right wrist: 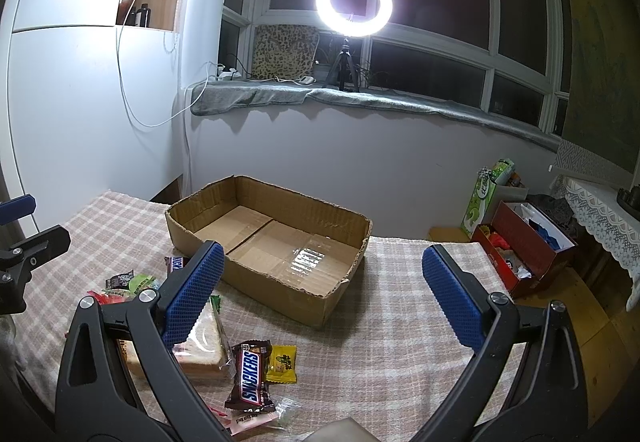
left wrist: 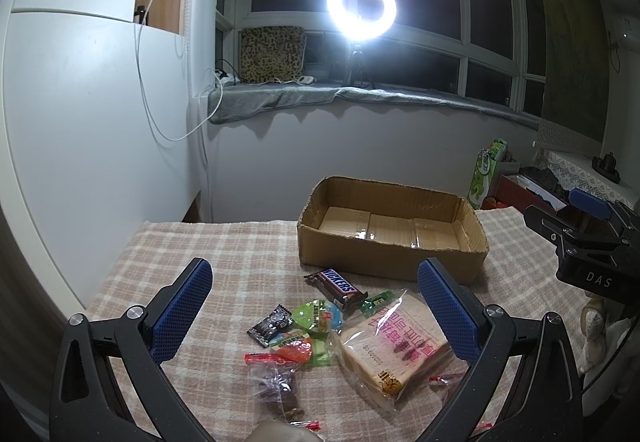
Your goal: Organize snacks
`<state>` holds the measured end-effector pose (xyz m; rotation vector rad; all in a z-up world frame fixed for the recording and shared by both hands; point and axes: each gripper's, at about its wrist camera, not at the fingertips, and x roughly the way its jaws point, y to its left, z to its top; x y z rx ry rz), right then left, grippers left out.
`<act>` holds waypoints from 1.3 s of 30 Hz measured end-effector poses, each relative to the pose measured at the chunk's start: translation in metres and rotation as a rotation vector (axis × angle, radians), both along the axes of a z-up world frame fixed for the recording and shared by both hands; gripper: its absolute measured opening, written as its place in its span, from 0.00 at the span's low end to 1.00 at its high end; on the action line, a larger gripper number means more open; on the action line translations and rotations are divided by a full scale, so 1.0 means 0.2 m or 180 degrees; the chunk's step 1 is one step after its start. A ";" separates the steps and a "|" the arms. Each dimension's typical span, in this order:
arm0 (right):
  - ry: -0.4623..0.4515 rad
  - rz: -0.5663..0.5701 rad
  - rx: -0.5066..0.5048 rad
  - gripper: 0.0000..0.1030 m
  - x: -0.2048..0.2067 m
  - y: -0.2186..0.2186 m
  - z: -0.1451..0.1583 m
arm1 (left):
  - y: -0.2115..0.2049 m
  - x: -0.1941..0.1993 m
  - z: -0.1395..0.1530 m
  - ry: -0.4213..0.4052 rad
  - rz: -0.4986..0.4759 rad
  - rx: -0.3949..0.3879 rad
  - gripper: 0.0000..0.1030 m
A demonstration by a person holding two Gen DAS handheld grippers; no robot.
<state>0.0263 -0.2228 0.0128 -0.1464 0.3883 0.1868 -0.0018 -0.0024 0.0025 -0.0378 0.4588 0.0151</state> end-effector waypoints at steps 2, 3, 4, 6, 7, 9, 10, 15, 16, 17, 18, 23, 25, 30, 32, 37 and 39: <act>-0.0002 0.0001 -0.0002 0.98 0.00 0.00 0.00 | 0.00 0.00 0.00 -0.0002 0.0000 -0.0001 0.99; -0.0005 0.0002 -0.0003 0.98 -0.01 0.00 0.00 | 0.00 0.00 0.00 -0.0004 0.0000 -0.0003 0.99; -0.0003 0.0002 -0.0001 0.98 0.00 0.00 0.00 | 0.00 0.00 0.00 -0.0003 0.0000 -0.0004 0.99; -0.0004 0.0005 -0.0006 0.98 0.00 0.00 0.00 | -0.01 0.00 0.00 -0.0005 0.0000 -0.0003 0.99; -0.0004 0.0002 -0.0007 0.98 0.00 0.00 0.00 | 0.00 0.00 0.00 -0.0004 -0.0001 -0.0001 0.99; -0.0002 0.0004 0.0002 0.98 0.00 0.00 0.00 | 0.00 0.00 0.00 -0.0003 0.0000 -0.0003 0.99; -0.0005 0.0001 -0.0003 0.98 0.00 0.00 0.00 | 0.00 0.00 0.00 -0.0002 0.0000 -0.0002 0.99; -0.0005 0.0002 -0.0006 0.98 0.00 0.00 0.00 | 0.00 0.00 0.00 -0.0005 0.0000 -0.0006 0.99; -0.0006 0.0001 -0.0007 0.98 0.00 0.00 0.00 | -0.01 0.00 0.00 -0.0006 0.0000 -0.0005 0.99; -0.0006 0.0001 -0.0003 0.98 0.00 0.00 0.00 | -0.01 0.00 0.00 -0.0004 0.0000 0.0001 0.99; -0.0005 0.0003 -0.0002 0.98 0.00 0.00 0.00 | 0.00 0.00 0.00 -0.0004 0.0001 -0.0001 0.99; -0.0003 0.0005 -0.0004 0.98 0.00 0.00 0.00 | -0.01 0.00 0.00 -0.0005 -0.0002 -0.0004 0.99; -0.0003 0.0002 -0.0008 0.98 0.00 0.00 0.00 | -0.01 0.00 0.00 -0.0005 -0.0002 0.0001 0.99; -0.0004 0.0002 -0.0008 0.98 0.00 0.00 0.00 | -0.01 0.00 0.00 -0.0007 0.0003 -0.0003 0.99; -0.0003 0.0001 -0.0009 0.98 0.00 0.00 0.00 | -0.01 0.00 0.00 -0.0004 0.0002 -0.0003 0.99; 0.0004 0.0003 -0.0008 0.98 0.01 0.00 0.00 | -0.01 0.00 0.00 0.0001 -0.0001 -0.0001 0.99; 0.0009 0.0004 -0.0005 0.98 0.00 0.00 -0.01 | -0.01 0.01 -0.01 0.0005 0.0002 0.0001 0.99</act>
